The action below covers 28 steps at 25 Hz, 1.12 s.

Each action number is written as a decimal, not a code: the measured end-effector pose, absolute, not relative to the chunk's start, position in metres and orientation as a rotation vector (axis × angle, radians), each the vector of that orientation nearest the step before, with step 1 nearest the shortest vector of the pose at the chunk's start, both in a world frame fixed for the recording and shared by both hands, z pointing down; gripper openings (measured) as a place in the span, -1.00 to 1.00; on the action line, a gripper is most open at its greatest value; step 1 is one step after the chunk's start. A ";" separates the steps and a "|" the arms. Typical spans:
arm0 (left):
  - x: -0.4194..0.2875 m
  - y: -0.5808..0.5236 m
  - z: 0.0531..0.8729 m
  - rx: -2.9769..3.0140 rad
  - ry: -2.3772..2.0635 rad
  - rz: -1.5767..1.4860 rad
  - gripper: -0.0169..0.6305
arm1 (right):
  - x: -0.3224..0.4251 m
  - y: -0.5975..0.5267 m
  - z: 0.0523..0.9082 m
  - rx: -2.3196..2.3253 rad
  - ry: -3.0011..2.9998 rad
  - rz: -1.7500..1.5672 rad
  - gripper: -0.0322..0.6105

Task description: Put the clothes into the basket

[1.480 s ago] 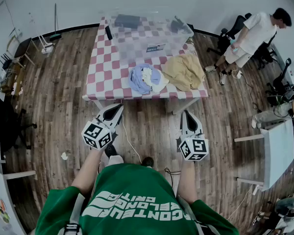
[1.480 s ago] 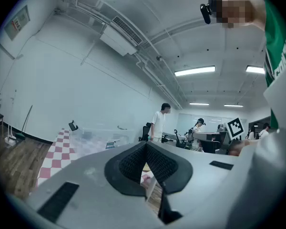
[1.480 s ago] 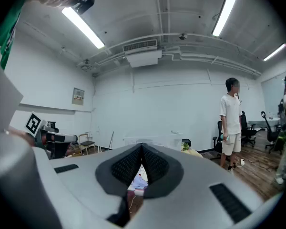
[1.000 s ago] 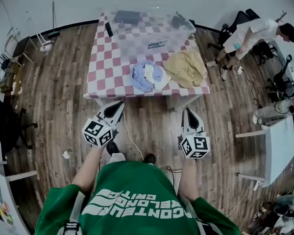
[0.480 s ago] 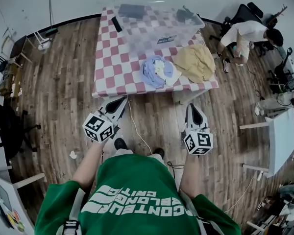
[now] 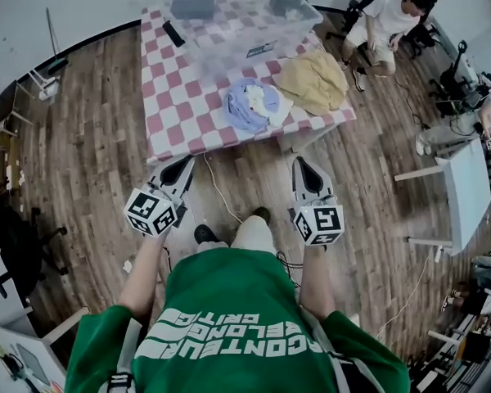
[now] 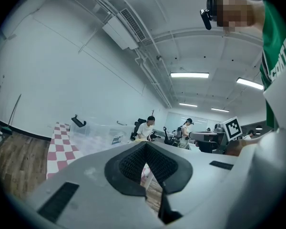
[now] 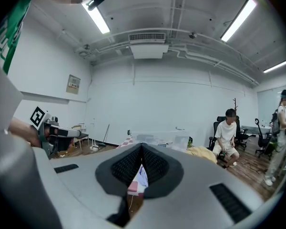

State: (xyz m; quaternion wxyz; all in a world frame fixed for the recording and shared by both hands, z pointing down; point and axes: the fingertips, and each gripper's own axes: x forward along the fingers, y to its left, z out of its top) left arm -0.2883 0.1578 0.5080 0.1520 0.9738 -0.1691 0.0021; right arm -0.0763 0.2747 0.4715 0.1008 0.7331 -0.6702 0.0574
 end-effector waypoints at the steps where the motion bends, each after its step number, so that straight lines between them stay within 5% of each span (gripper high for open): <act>1: -0.286 0.156 0.509 2.793 -0.480 0.007 -0.94 | -0.076 0.273 0.472 2.166 -1.978 0.171 -0.88; 28: -0.110 0.020 0.580 2.758 -0.515 0.222 -0.94 | 0.101 0.104 0.566 1.951 -2.055 0.346 -0.88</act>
